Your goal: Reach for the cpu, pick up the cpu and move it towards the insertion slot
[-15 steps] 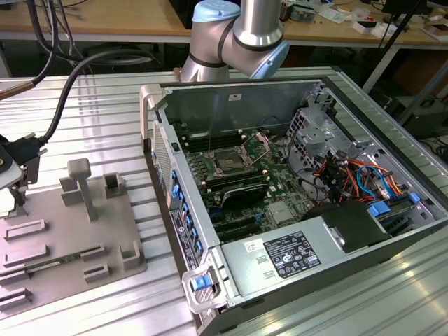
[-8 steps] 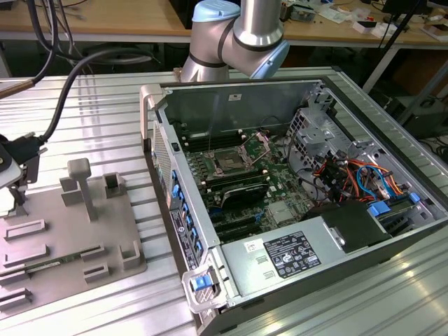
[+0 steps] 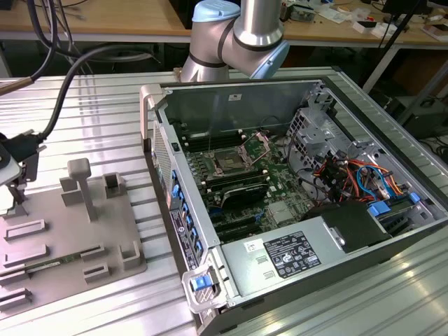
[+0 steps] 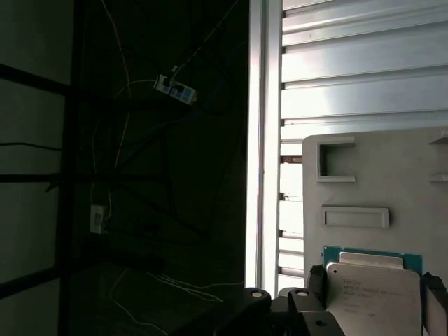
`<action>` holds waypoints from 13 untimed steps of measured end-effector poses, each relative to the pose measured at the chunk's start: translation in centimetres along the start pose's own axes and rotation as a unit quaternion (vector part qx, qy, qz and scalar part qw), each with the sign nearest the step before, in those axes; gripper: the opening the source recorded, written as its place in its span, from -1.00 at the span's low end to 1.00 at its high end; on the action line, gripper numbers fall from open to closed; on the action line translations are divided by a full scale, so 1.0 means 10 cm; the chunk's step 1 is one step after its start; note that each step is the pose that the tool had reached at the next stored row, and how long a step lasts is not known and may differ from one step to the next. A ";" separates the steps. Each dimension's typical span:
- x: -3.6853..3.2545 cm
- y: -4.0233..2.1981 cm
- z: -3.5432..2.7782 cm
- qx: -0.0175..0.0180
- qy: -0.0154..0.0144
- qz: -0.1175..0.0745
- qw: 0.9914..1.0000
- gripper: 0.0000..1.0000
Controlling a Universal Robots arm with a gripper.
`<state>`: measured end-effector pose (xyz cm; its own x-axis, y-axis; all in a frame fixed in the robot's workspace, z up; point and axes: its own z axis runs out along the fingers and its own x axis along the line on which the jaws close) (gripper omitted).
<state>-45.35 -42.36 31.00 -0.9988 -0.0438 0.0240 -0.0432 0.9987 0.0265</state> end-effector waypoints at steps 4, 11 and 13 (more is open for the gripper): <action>0.000 0.001 -0.022 0.000 0.000 0.000 1.000 0.10; 0.000 0.001 -0.046 0.000 0.000 0.000 1.000 0.10; 0.001 0.001 -0.057 0.000 0.000 0.000 1.000 0.10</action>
<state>-45.35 -42.36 31.57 -0.9988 -0.0437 0.0239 -0.0431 0.9987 0.0267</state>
